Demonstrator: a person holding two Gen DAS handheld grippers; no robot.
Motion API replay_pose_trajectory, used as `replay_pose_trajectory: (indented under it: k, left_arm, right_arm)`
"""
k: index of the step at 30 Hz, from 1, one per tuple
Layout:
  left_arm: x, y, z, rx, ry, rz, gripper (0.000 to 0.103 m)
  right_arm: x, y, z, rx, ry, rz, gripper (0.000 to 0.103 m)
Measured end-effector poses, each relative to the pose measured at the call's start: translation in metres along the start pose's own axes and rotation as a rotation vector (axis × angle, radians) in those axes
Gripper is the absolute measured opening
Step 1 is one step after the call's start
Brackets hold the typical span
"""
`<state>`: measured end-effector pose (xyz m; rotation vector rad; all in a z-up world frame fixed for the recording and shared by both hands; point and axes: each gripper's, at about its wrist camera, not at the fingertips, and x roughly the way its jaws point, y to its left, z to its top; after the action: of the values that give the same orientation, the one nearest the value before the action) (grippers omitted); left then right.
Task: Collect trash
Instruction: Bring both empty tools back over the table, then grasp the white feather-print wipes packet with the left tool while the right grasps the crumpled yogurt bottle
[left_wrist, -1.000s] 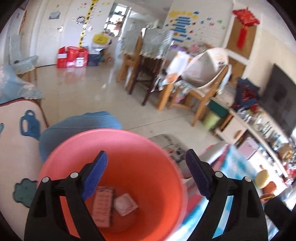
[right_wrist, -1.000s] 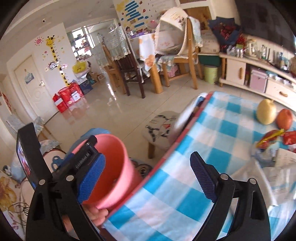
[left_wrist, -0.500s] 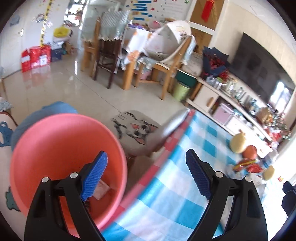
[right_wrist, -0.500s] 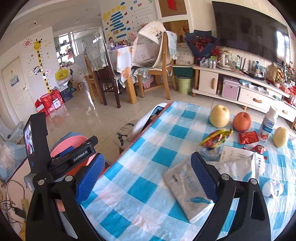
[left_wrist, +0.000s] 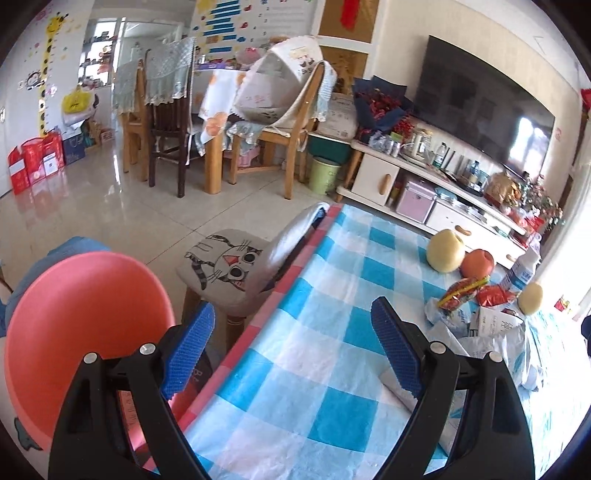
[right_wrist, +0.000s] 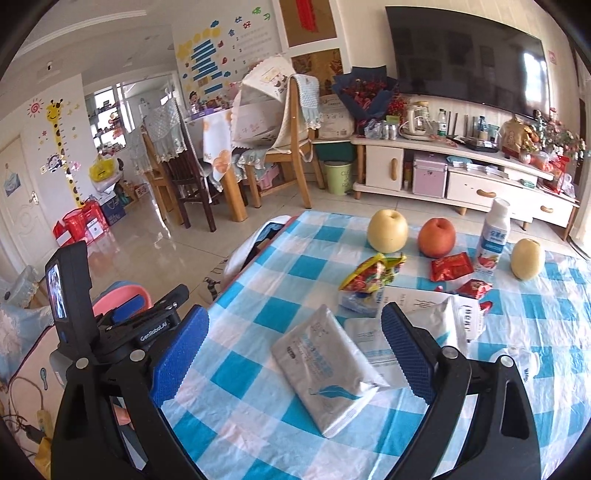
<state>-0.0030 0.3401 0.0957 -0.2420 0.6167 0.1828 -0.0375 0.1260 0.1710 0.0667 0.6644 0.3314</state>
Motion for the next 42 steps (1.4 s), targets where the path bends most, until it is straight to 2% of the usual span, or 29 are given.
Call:
replay_pose_trajectory:
  k: [11, 17, 22, 29, 35, 38, 42]
  left_arm:
    - [0.005, -0.022, -0.005, -0.003, 0.033, -0.068, 0.087]
    - [0.008, -0.039, -0.007, 0.016, 0.040, -0.119, 0.087]
    - [0.016, -0.058, -0.010, 0.030, 0.077, -0.166, 0.087]
    - [0.026, -0.100, -0.016, 0.130, 0.096, -0.216, 0.087]
    - [0.038, -0.122, -0.032, 0.187, 0.200, -0.243, 0.087]
    - [0.047, -0.122, -0.038, 0.121, 0.269, -0.270, 0.087]
    - [0.059, -0.121, -0.046, 0.016, 0.346, -0.295, 0.087]
  right_arm:
    - [-0.028, -0.061, 0.004, 0.089, -0.054, -0.062, 0.094]
    - [-0.037, -0.103, 0.006, 0.159, -0.051, -0.122, 0.094]
    - [-0.042, -0.135, 0.005, 0.212, -0.047, -0.165, 0.094]
    - [-0.040, -0.177, 0.007, 0.275, -0.020, -0.197, 0.094]
    - [-0.017, -0.196, 0.006, 0.332, 0.060, -0.131, 0.094]
    - [0.000, -0.191, 0.006, 0.337, 0.111, -0.078, 0.094]
    - [0.025, -0.170, 0.000, 0.272, 0.193, -0.041, 0.094]
